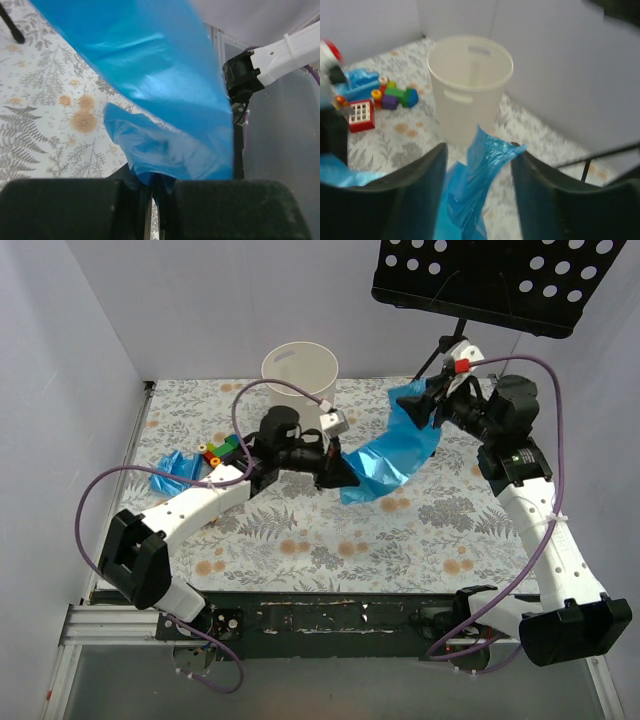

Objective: Put the trash bags into the trash bin
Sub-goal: Unfold the trash bag at the center of the board.

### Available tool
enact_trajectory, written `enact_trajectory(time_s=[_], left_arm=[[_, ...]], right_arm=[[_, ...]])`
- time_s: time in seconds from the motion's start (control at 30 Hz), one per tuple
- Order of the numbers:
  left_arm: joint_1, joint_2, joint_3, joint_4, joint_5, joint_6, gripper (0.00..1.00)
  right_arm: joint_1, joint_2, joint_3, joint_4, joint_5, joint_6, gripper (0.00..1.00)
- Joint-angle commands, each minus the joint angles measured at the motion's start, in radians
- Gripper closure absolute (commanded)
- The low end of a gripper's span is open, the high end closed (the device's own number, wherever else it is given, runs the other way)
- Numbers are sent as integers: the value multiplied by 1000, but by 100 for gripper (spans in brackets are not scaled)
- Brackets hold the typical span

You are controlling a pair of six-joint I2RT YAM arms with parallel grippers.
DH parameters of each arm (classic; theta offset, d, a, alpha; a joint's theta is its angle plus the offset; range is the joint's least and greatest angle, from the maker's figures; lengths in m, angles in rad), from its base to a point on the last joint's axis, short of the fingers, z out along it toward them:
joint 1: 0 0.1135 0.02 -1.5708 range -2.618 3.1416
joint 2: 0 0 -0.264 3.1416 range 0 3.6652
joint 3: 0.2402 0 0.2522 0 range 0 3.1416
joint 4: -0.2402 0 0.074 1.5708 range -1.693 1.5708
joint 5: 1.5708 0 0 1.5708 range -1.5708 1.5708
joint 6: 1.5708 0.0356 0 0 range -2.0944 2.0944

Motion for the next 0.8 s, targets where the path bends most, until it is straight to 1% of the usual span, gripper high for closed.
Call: enact_trajectory(time_s=[0.0,0.07,0.1,0.17,0.27,0.3,0.33,0.37,0.4,0.43,0.5,0.57,0.67,0.77], left_arm=[[98,-35,9,-143,179,-88,100],[108,-9,25,-180,247,-121,100],[108,4,26,-185,273,-134,100],[109,24,32,-198,315,-140,100],[129,98,48,-276,373,-177,100],[141,135,54,-316,410,-195,100],[155,158,48,-324,434,-252,100],[167,157,20,-257,480,-336,100],[180,146,-25,-169,518,-414,100],[187,130,-41,-101,540,-495,100],[197,119,-24,7,589,-607,100],[198,122,11,44,606,-661,100],[203,140,68,82,626,-686,100],[224,166,112,131,614,-735,100]], right_arm=[[-3,-37,-93,-284,289,-140,23],[-3,-34,-82,-346,355,-173,18],[-4,-49,-76,-349,381,-194,16],[-4,-87,-62,-331,385,-246,15],[-6,-144,-39,-337,313,-298,15],[-6,-152,-18,-367,270,-311,15],[-4,-159,-4,-408,182,-343,17],[-6,-170,1,-471,80,-401,19],[-4,-187,-11,-525,-80,-456,20],[-4,-211,-34,-553,-177,-501,20],[5,-254,-112,-574,-274,-538,20],[35,-280,-169,-567,-280,-571,23],[123,-288,-211,-565,-252,-657,26],[257,-279,-235,-530,-191,-694,27]])
